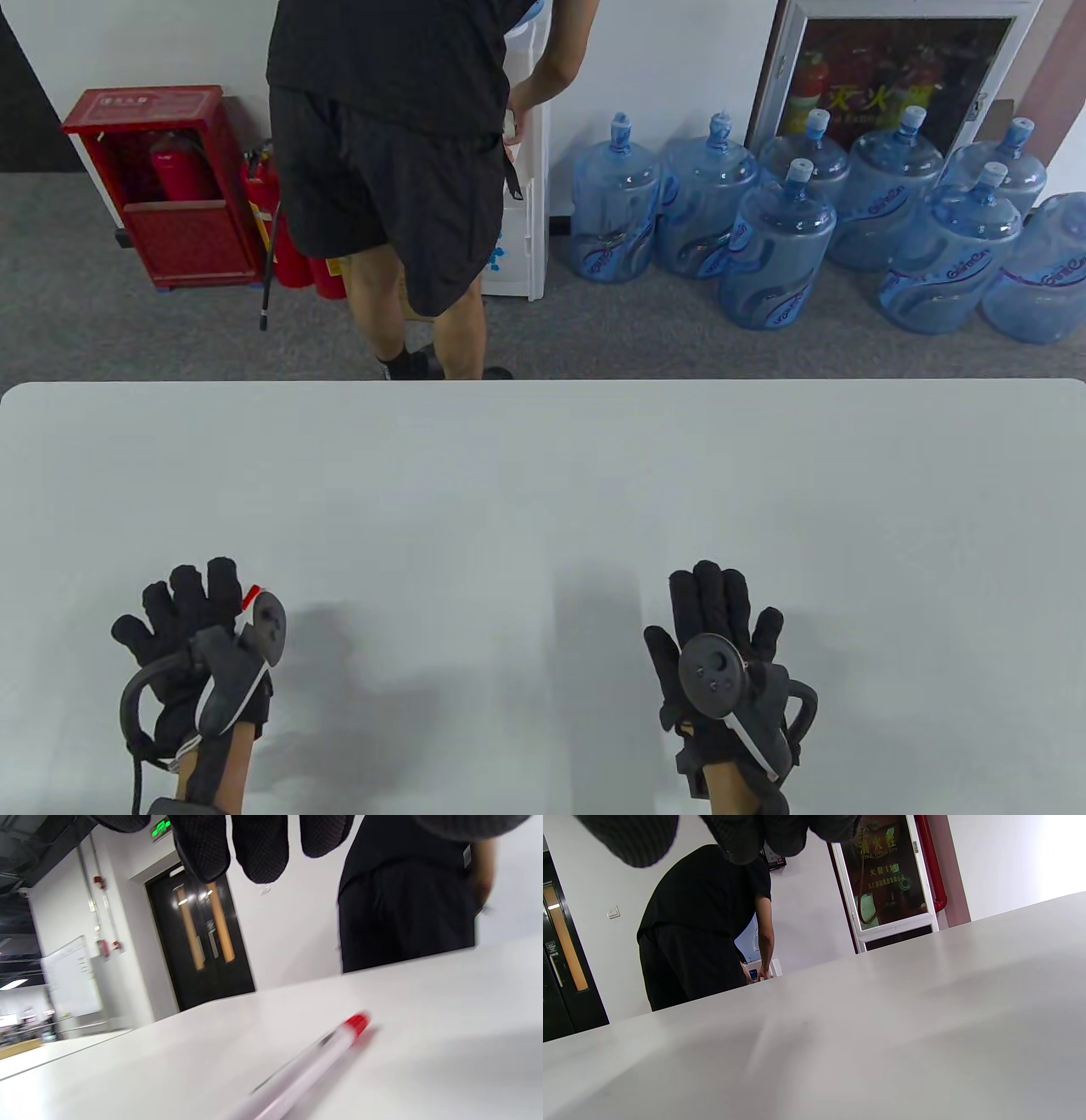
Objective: Insert the marker cap back onto the marker
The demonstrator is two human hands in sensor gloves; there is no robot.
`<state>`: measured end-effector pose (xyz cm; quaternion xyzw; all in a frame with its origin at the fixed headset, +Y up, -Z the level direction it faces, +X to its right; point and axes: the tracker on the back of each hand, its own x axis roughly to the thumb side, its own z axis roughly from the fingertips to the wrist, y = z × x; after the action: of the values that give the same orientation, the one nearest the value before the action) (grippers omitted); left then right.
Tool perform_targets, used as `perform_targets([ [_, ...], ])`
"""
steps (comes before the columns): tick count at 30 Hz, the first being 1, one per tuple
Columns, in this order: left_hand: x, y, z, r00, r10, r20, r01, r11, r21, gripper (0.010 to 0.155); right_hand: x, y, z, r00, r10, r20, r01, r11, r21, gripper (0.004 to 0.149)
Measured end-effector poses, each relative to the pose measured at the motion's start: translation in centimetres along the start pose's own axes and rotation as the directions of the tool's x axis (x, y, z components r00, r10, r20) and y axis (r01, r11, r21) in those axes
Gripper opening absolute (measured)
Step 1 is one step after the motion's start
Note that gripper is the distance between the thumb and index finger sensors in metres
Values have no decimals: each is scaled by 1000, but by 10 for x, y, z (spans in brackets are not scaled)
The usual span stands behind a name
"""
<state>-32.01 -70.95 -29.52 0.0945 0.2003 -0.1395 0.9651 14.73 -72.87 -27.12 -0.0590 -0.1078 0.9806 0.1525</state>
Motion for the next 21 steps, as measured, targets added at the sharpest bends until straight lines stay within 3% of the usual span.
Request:
perform_targets([
  [6, 39, 27, 29, 977, 30, 209, -68, 982, 177, 79, 8, -3, 2, 999, 1, 35, -1, 1000, -12, 72],
  [14, 82, 13, 44, 924, 26, 381, -66, 993, 94, 78, 17, 11, 1, 997, 34, 73, -38, 998, 47, 73],
  [21, 88, 4, 43, 921, 34, 388, -61, 997, 57, 79, 24, 21, 1, 993, 66, 101, -74, 994, 85, 74],
])
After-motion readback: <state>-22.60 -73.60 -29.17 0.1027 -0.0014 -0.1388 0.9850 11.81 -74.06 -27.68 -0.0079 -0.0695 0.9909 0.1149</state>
